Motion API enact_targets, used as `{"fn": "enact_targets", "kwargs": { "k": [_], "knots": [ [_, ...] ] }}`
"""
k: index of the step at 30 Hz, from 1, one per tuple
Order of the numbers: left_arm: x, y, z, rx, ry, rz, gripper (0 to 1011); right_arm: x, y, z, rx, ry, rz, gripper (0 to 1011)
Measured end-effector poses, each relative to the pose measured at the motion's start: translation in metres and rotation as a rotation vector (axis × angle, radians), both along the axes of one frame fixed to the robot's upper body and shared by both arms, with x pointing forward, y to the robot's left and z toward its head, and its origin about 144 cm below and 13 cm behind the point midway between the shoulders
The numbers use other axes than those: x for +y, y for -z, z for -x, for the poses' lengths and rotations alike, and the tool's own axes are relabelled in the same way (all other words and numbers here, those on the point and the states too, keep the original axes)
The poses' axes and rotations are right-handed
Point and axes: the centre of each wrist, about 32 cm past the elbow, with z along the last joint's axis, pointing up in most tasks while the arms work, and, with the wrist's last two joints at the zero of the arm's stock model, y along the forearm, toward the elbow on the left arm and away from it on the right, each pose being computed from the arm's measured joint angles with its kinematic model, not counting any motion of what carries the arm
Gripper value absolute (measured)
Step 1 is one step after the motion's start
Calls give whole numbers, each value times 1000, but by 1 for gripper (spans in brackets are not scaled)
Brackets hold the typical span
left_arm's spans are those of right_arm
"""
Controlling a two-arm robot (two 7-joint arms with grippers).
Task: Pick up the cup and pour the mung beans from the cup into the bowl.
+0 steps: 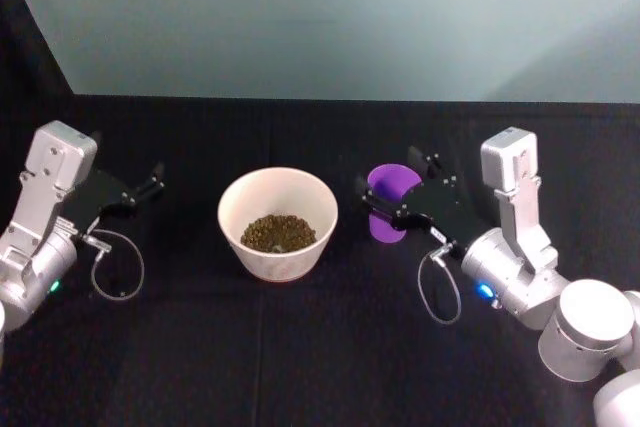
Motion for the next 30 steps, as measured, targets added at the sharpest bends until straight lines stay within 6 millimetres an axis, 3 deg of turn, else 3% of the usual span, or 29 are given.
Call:
{"fn": "enact_targets", "kwargs": {
  "k": [12,21,25,30],
  "knots": [
    [0,0,0,0,0,0,1000,-4,-28,7,-63,35,-15,1004],
    [0,0,0,0,0,0,1000,-37,-40,8,-93,165,-10,1004],
    [0,0,0,0,0,0,1000,-48,-42,8,-94,214,31,1004],
    [0,0,0,0,0,0,1000,-47,-34,9,-82,307,176,1004]
  ]
}}
